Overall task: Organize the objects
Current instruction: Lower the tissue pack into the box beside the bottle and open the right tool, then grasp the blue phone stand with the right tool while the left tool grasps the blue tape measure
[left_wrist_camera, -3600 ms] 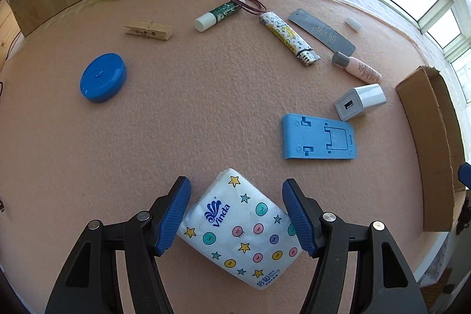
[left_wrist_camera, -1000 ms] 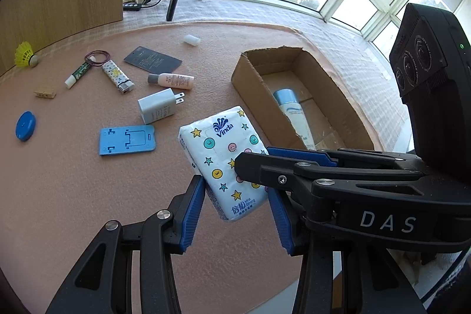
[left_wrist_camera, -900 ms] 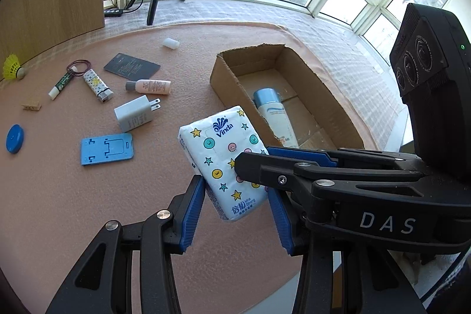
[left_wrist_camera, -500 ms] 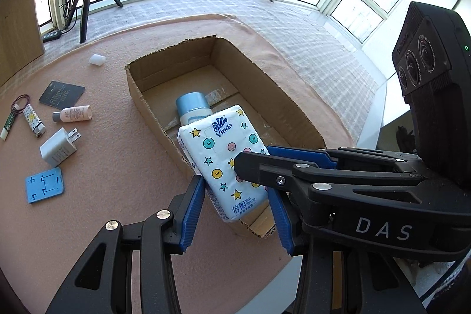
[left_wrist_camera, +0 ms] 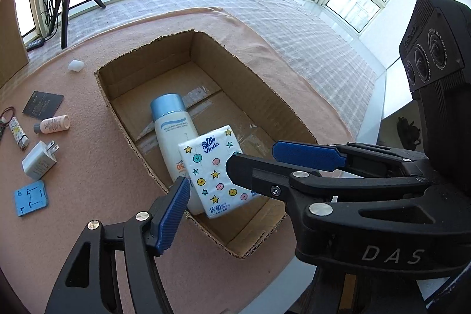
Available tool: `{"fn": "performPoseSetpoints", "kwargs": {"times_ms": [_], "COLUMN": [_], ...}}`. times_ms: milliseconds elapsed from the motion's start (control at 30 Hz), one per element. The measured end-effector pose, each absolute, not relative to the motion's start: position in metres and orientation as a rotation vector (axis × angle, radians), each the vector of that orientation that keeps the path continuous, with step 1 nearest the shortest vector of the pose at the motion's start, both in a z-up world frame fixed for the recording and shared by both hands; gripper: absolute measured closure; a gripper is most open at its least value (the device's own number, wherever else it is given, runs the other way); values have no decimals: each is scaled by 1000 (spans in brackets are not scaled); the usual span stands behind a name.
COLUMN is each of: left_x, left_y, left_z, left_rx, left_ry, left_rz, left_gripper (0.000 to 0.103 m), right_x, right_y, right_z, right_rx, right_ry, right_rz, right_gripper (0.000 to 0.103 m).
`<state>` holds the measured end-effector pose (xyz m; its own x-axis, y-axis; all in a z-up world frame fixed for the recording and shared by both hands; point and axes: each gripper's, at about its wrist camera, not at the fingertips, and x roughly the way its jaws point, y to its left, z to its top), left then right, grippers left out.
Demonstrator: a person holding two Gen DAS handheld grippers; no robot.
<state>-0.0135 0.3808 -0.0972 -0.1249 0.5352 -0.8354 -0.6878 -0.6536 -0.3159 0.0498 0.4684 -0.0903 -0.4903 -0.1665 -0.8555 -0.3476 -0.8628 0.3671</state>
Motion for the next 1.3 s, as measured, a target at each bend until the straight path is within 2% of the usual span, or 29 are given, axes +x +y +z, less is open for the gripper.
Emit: {"fn": "performPoseSetpoints", "kwargs": {"times_ms": [33, 367, 733, 1300], "left_x": [-13, -21, -37, -88], "left_y": [380, 353, 289, 104], "left_z": [-98, -98, -88, -109], "left_rx": [-1308, -1338, -1367, -1535], "left_ry": [193, 185, 164, 88], "left_rz": [1889, 1952, 2088, 2366], "left_gripper": [29, 29, 29, 30], "right_x": [50, 48, 28, -33], "right_y": [467, 461, 424, 321], "right_z": [-90, -88, -81, -95], "right_rx": [-1507, -1477, -1487, -1694], "right_ry": [756, 729, 648, 439], "right_rz": [2502, 2499, 2568, 2766], "right_gripper": [44, 44, 44, 44]}}
